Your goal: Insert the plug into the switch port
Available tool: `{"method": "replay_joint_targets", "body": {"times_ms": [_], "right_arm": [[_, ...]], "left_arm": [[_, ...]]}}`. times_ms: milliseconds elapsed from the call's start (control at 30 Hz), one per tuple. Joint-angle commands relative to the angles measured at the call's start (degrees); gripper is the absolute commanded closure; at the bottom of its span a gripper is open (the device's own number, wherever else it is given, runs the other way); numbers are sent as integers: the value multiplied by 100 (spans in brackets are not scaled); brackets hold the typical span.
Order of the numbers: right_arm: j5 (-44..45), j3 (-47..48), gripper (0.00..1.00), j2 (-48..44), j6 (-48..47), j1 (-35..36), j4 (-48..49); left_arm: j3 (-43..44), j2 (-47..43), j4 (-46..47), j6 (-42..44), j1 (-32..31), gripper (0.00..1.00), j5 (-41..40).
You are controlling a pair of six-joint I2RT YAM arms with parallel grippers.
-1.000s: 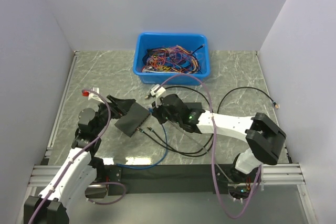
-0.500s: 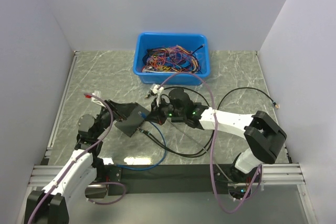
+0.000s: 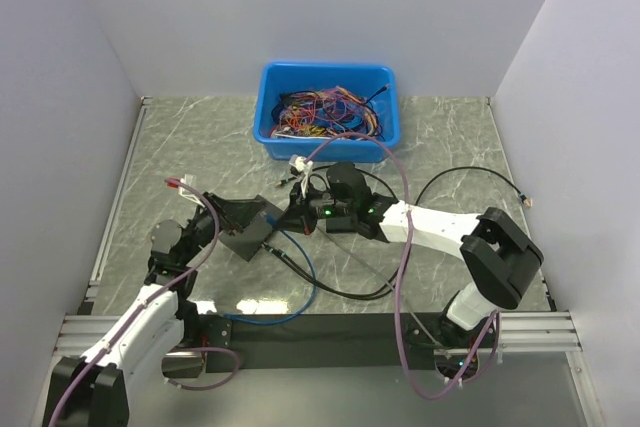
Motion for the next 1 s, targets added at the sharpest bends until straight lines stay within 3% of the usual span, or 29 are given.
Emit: {"method": "replay_joint_targets", "body": {"times_ms": [0, 367, 533, 967], "right_arm": [[-240, 211, 100, 71, 125, -48, 328], [-170, 220, 100, 97, 204, -65, 407], [-213, 264, 100, 176, 239, -83, 425], [-30, 246, 100, 141, 292, -74, 443]], "left_arm": [[21, 72, 227, 116, -71, 36, 145], [82, 284, 148, 309, -405, 42, 13], [65, 275, 148, 336, -484, 50, -66], [161, 319, -53, 397, -616, 94, -224]]}}
